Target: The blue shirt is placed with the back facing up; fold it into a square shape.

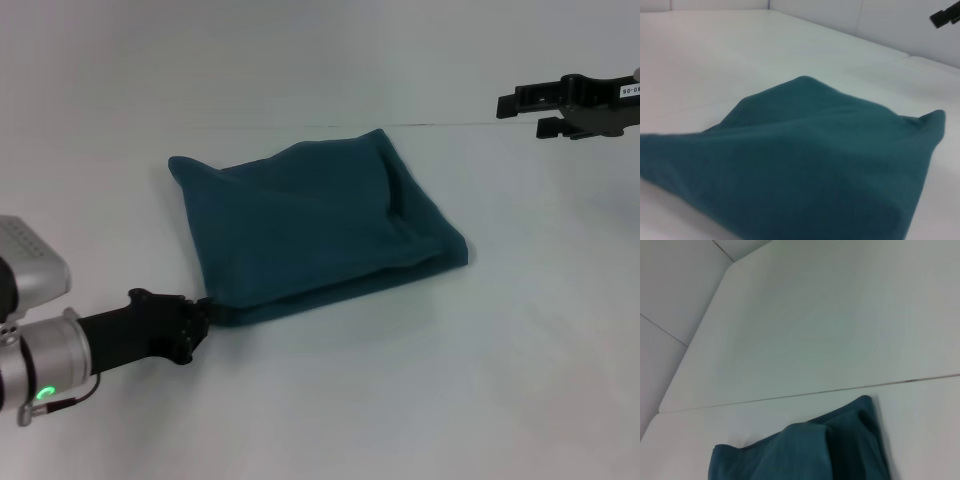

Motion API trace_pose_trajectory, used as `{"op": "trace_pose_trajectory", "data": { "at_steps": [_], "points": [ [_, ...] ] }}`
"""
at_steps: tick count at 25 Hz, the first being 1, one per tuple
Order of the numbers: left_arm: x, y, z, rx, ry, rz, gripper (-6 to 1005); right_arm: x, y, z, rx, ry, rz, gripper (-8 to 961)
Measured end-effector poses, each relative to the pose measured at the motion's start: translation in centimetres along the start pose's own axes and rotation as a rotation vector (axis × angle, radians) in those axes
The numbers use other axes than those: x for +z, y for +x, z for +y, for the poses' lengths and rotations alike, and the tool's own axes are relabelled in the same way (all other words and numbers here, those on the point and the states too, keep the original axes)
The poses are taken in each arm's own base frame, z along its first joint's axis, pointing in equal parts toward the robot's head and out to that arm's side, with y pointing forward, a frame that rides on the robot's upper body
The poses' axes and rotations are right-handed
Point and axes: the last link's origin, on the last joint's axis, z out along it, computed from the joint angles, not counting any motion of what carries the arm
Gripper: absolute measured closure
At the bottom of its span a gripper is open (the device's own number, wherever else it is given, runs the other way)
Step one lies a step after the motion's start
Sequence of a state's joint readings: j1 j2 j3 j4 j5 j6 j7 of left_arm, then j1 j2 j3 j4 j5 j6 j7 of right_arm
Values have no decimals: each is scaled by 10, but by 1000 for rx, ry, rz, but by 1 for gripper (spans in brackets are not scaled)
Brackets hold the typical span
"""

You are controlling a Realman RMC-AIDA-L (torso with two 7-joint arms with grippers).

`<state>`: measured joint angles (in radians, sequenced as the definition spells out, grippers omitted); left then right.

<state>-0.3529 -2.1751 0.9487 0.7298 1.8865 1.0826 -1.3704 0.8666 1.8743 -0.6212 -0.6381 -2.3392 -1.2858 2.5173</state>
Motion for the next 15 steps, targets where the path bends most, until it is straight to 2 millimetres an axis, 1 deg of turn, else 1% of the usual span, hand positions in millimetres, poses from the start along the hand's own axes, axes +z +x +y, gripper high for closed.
{"op": "trace_pose_trajectory", "data": {
  "at_steps": [8, 15],
  "points": [
    [-15, -7, -10, -21, 45, -7, 949, 0, 1, 0, 0, -2, 3, 108],
    [-15, -6, -9, -22, 30, -6, 941, 0, 1, 0, 1, -3, 5, 108]
  ]
}}
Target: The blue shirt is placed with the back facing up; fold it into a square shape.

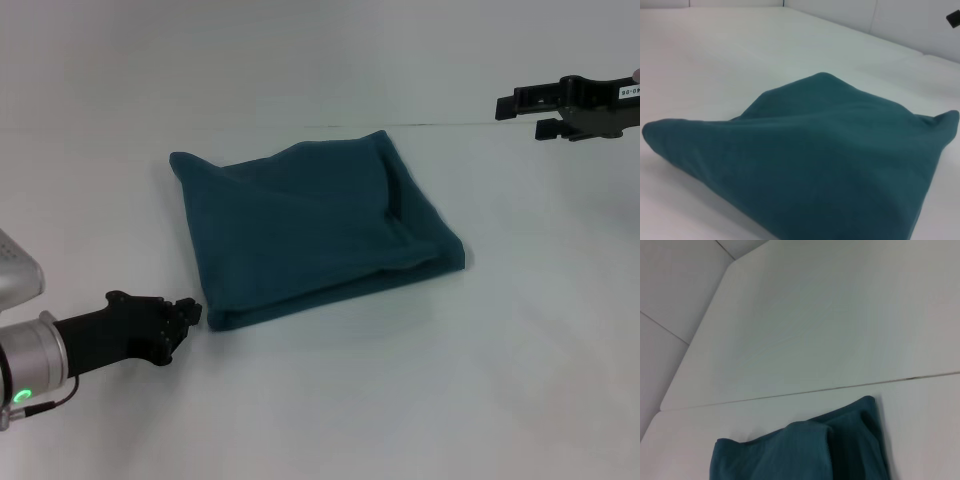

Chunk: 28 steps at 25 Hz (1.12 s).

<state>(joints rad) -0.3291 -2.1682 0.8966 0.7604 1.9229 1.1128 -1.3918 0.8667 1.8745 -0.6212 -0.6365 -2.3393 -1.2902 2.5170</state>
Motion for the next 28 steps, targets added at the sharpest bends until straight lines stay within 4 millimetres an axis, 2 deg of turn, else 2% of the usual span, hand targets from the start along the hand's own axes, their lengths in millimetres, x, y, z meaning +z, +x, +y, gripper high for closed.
{"op": "trace_pose_trajectory", "data": {
  "at_steps": [5, 15, 21, 26, 28],
  "points": [
    [0, 4, 1, -10, -8, 19, 929, 0, 0, 0, -1, 0, 0, 109],
    [5, 5, 4, -7, -23, 18, 693, 0, 0, 0, 0, 0, 0, 109],
    [13, 2, 6, -16, -19, -1, 452, 0, 0, 0, 0, -1, -1, 109],
    [17, 3, 7, -28, -23, -5, 299, 0, 1, 0, 5, -6, -3, 110],
    [18, 4, 8, -27, -31, -3, 360, -1, 1, -1, 7, -6, -3, 110]
  ]
}}
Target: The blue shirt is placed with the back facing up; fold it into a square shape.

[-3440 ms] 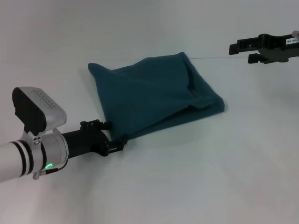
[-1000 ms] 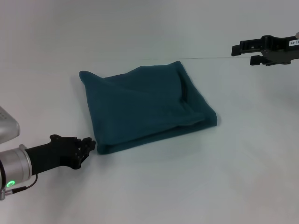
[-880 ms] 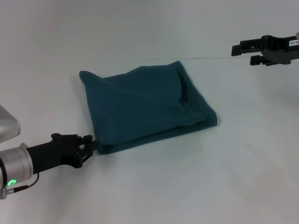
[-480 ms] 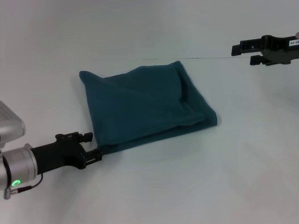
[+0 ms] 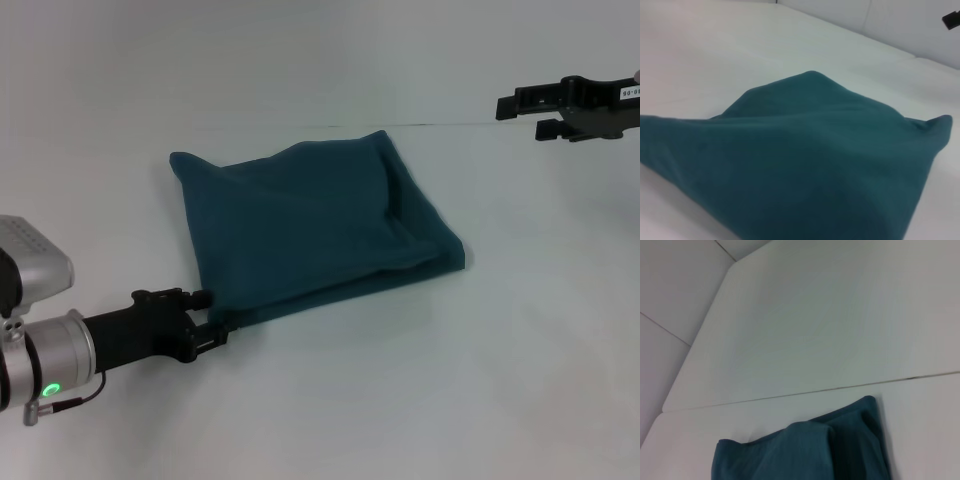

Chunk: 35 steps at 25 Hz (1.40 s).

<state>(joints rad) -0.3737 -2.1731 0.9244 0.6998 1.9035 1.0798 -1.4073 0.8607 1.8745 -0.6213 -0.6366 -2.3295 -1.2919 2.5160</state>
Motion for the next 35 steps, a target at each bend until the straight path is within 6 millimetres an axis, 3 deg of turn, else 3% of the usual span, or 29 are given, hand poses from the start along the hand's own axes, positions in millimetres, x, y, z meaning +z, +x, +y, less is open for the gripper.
{"op": "trace_pose_trajectory", "data": {
  "at_steps": [6, 23, 31, 35],
  "points": [
    [1, 1, 0, 5, 2, 0, 646, 0, 1, -1, 3, 0, -1, 110],
    [0, 4, 4, 9, -37, 7, 1001, -1, 0, -1, 4, -2, -5, 111],
    [-17, 0, 5, 10, -85, 11, 998, -1, 2, -2, 8, -1, -2, 111],
    [-36, -11, 0, -10, -87, -11, 998, -1, 2, -2, 9, -2, -1, 111]
  ]
}}
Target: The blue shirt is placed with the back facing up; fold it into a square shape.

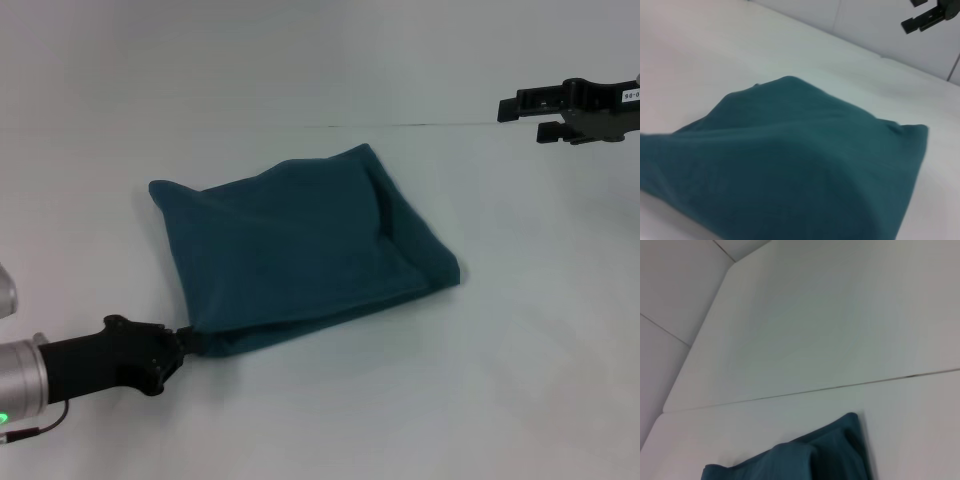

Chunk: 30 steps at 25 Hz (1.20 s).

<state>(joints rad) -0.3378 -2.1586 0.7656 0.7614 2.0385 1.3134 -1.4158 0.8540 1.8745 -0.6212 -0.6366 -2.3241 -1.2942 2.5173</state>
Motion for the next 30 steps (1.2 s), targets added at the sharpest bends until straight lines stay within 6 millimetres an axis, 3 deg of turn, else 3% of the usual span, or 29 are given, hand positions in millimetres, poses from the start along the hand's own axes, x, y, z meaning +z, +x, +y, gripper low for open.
{"op": "trace_pose_trajectory", "data": {
  "at_steps": [6, 14, 23, 28, 30],
  "points": [
    [-5, -1, -7, 5, 28, -20, 999, 0, 0, 1, -1, -4, 4, 112],
    [-6, 17, -28, 57, 95, -43, 999, 1, 1, 3, -1, -18, 7, 112],
    [-1, 21, -24, 88, 70, -61, 977, 0, 2, 3, 2, -22, 11, 112],
    [-9, 16, -24, 94, 106, -64, 960, 0, 1, 3, 6, -24, 6, 113],
    [-16, 14, -24, 96, 128, -60, 909, 0, 1, 3, 4, -23, 5, 113]
  ]
}}
